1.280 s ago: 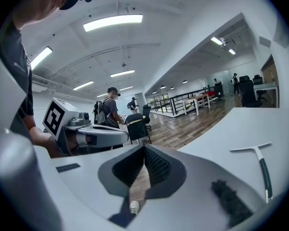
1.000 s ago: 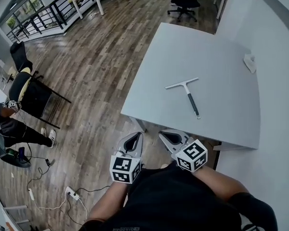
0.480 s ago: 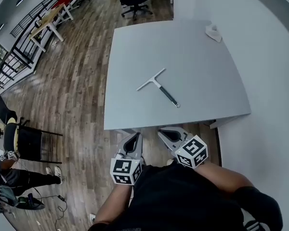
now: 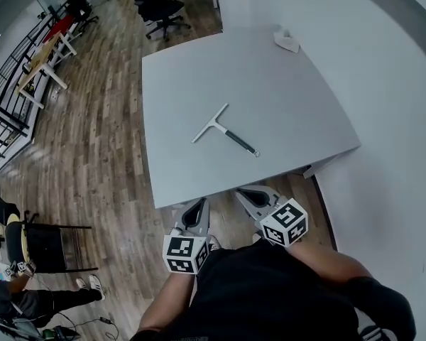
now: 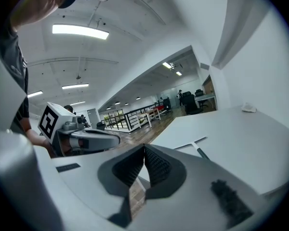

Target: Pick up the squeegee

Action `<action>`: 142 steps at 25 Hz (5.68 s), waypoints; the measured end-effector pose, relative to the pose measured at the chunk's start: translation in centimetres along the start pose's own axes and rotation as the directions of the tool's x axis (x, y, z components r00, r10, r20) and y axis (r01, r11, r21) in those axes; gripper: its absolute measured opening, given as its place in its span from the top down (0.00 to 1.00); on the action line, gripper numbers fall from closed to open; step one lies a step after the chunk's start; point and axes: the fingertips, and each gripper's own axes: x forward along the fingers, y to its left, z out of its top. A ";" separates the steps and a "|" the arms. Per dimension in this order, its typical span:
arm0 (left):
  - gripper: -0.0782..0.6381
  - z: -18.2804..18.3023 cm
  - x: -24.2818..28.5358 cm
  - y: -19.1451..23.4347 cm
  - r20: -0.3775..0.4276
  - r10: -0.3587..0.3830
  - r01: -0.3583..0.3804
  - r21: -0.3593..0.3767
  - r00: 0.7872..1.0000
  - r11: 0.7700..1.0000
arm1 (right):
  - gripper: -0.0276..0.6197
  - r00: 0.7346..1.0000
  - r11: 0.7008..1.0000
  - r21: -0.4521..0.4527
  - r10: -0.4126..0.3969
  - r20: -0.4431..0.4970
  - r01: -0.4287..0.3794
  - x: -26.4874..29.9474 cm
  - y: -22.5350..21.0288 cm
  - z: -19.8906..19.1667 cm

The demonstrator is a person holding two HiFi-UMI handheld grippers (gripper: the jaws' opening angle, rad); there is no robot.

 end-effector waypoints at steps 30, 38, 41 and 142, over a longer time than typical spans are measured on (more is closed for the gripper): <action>0.88 -1.2 -2.8 11.0 -0.041 -0.263 0.265 0.053 0.964 0.963 | 0.95 0.942 0.941 0.064 -0.335 0.021 0.333 7.3 4.5 1.0; 0.88 -2.0 -3.3 13.2 -0.041 -0.259 0.260 0.029 0.965 0.965 | 0.95 0.938 0.938 0.037 -0.345 -0.010 0.345 8.7 5.1 1.0; 0.88 -2.0 -2.9 13.6 -0.035 -0.244 0.245 0.011 0.969 0.970 | 0.95 0.939 0.939 0.037 -0.342 -0.026 0.343 9.0 4.3 0.7; 0.88 -1.0 -5.1 16.4 0.031 -0.208 0.208 0.001 0.978 0.978 | 0.82 0.986 0.985 0.057 -0.164 0.023 0.163 14.4 7.4 4.7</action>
